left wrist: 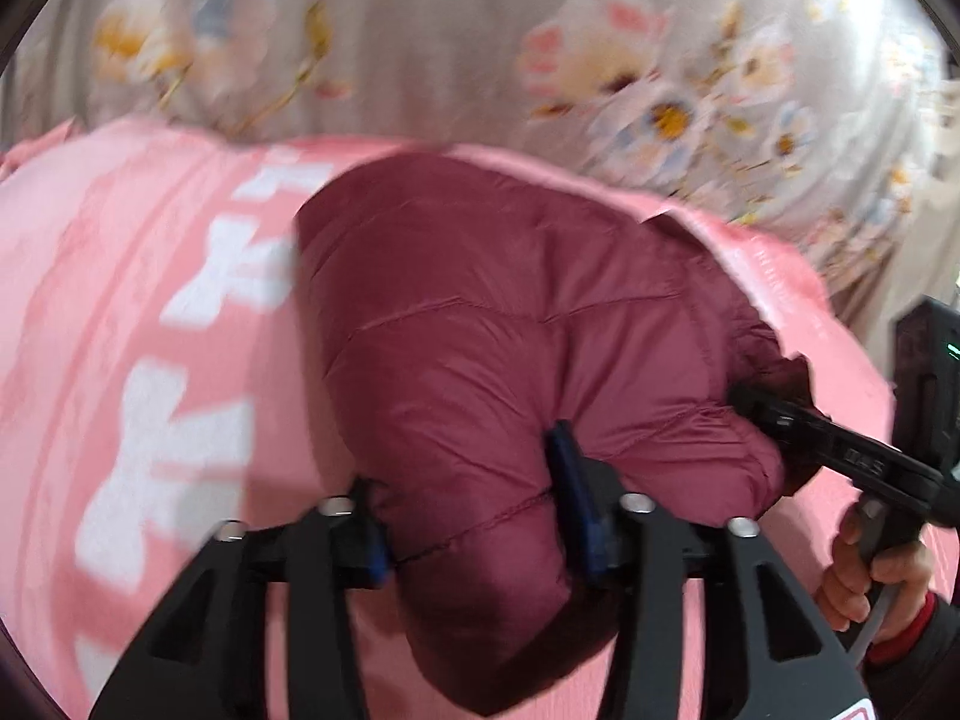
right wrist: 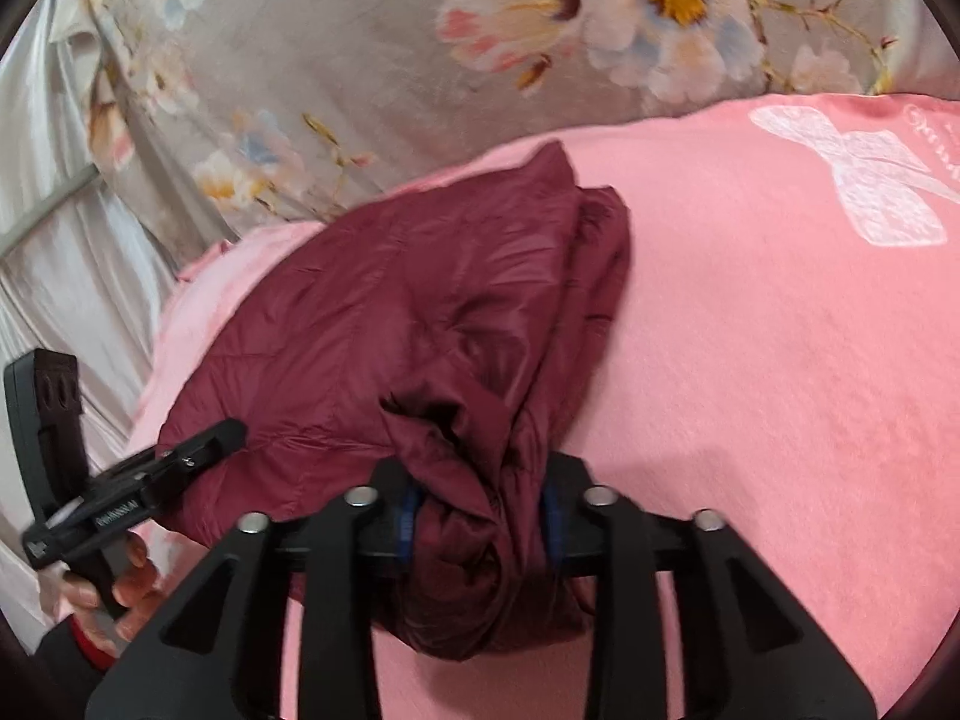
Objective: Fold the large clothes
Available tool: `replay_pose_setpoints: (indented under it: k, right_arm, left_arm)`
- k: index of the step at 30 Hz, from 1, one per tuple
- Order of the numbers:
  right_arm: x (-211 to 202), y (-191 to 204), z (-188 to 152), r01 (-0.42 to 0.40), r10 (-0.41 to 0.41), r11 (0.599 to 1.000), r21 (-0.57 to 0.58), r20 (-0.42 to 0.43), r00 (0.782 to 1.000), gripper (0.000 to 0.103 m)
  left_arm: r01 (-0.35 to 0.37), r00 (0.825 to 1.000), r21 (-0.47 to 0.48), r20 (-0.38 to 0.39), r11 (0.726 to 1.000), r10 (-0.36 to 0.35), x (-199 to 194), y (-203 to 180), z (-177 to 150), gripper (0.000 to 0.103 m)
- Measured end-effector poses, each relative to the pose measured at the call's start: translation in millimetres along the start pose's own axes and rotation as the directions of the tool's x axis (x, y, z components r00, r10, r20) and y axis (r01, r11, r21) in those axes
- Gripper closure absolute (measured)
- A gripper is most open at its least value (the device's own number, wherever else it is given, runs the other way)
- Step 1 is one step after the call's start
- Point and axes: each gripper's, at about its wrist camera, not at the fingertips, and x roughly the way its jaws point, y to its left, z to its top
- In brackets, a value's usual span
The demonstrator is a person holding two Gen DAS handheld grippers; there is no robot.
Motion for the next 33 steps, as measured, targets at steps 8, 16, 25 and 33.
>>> replay_pose_setpoints:
  k: [8,16,25,33]
  right_arm:
    - [-72,17,-4,0.183,-0.179,0.981,-0.055,0.068,0.981,0.064]
    - [-45,66,11,0.250,-0.243,0.952,-0.179,0.062,0.968,0.089]
    - [9,31,-7,0.294,-0.304,0.949,-0.116,-0.071,0.950,0.091]
    - [16,31,-17,0.308,-0.317,0.942,-0.134,-0.051,0.947,0.091]
  left_arm:
    - [-0.330,0.944,-0.045,-0.003,0.943,0.330,-63,-30,-6,0.037]
    - [-0.356,0.934,-0.084,-0.046,0.931,0.353,-27,-70,1,0.095]
    - [-0.398,0.917,-0.112,-0.066,0.911,0.393,9,-64,-19,0.100]
    - [-0.437,0.899,-0.058,-0.009,0.898,0.437,25,-73,-32,0.101]
